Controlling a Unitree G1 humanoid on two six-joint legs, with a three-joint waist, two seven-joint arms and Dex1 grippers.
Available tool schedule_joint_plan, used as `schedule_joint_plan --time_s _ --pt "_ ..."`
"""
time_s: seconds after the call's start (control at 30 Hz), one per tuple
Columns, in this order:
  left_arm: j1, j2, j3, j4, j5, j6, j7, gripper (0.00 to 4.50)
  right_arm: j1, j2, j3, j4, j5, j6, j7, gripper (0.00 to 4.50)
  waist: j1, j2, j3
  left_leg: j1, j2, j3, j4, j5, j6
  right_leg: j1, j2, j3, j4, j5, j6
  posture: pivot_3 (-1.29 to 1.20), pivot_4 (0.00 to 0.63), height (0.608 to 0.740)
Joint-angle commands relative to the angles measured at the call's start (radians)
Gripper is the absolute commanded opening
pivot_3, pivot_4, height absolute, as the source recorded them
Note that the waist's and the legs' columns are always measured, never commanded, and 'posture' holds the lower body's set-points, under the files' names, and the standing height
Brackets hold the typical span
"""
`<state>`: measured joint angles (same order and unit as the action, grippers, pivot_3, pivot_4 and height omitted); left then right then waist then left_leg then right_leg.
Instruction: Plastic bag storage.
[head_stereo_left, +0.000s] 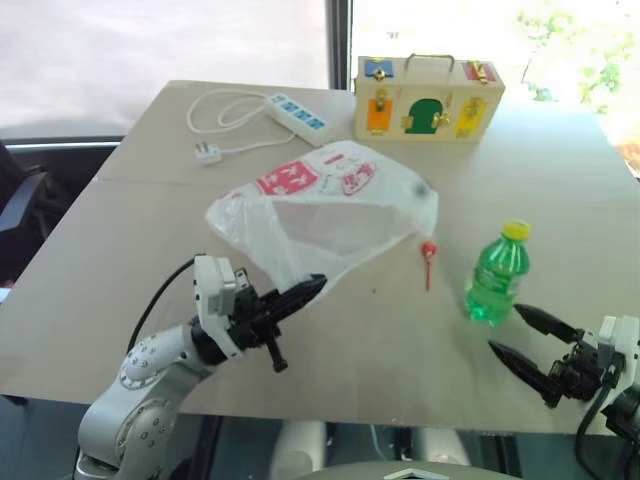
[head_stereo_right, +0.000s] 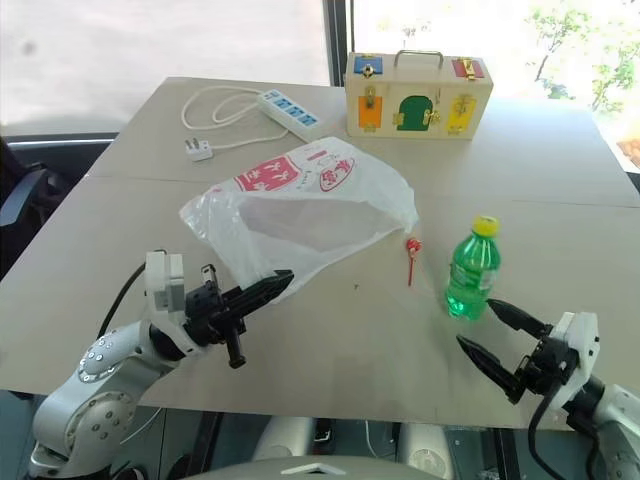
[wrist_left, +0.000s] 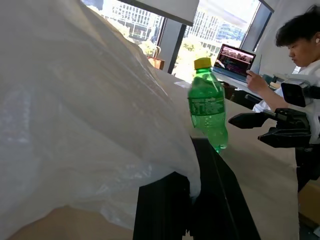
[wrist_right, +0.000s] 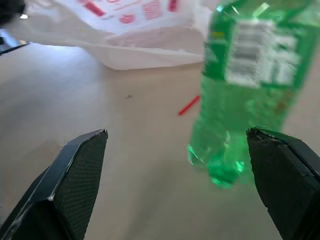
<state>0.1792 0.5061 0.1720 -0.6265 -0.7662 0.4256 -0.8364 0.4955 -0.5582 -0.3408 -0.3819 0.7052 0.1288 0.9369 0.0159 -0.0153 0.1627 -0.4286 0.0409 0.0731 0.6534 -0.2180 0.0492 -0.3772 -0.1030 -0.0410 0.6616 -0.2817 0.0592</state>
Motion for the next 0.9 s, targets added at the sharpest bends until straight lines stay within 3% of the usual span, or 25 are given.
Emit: schedule_joint_plan --time_s 0.03,0.13,0.27,0.4,0.53,0.73,0.9 --pt "0.028 -0.004 -0.025 0.004 0.024 -0.05 -0.028 0.04 0.019 -0.009 -0.035 -0.025 0.015 0.038 -0.019 4.5 0.0 0.0 0.0 0.0 0.0 0.0 0.0 0.0 0.0 0.0 0.0 0.0 0.0 0.0 0.0 0.0 0.15 0.731" --pt "0.028 -0.008 -0.036 0.004 0.031 -0.06 -0.02 0.04 0.018 -0.011 -0.068 -0.005 0.012 0.035 -0.025 4.5 0.001 0.001 0.0 -0.002 0.0 -0.001 -0.001 0.0 0.0 0.0 0.0 -0.001 -0.001 0.0 0.0 0.0 0.15 0.731" --pt "0.019 -0.014 -0.054 0.021 0.063 -0.076 -0.006 0.04 -0.11 -0.026 -0.054 -0.015 -0.01 0.09 -0.125 4.5 -0.006 0.001 -0.001 0.0 0.0 0.0 0.0 0.0 0.0 0.0 0.0 0.0 0.0 0.0 0.0 0.0 0.15 0.731" --pt "-0.007 -0.037 -0.07 0.052 0.095 -0.094 0.027 0.04 -0.316 -0.064 0.049 -0.03 -0.1 0.261 -0.305 4.5 -0.008 0.002 -0.001 0.002 0.001 0.001 0.0 0.0 0.0 0.0 0.001 0.002 0.0 0.001 -0.001 0.0 0.15 0.731" --pt "-0.035 -0.073 -0.088 0.075 0.126 -0.121 0.059 0.04 -0.478 -0.038 0.147 0.005 -0.118 0.364 -0.364 4.5 0.001 0.002 -0.001 -0.001 0.0 -0.001 0.0 0.0 0.0 -0.002 0.003 0.001 0.0 0.001 -0.002 0.0 0.15 0.731" --pt "-0.035 -0.104 -0.109 0.064 0.151 -0.134 0.108 0.04 -0.507 -0.04 0.284 0.039 -0.245 0.465 -0.426 4.5 -0.001 0.0 -0.002 -0.004 -0.001 -0.001 0.0 -0.002 0.003 -0.001 0.003 0.001 -0.002 0.003 0.003 0.0 0.15 0.731" --pt "-0.023 -0.123 -0.117 0.061 0.16 -0.144 0.131 0.04 -0.502 -0.04 0.287 0.043 -0.273 0.486 -0.426 4.5 -0.005 0.002 -0.004 -0.002 0.0 0.0 0.0 -0.001 0.003 -0.002 0.004 0.001 -0.001 0.003 0.003 0.0 0.15 0.731"
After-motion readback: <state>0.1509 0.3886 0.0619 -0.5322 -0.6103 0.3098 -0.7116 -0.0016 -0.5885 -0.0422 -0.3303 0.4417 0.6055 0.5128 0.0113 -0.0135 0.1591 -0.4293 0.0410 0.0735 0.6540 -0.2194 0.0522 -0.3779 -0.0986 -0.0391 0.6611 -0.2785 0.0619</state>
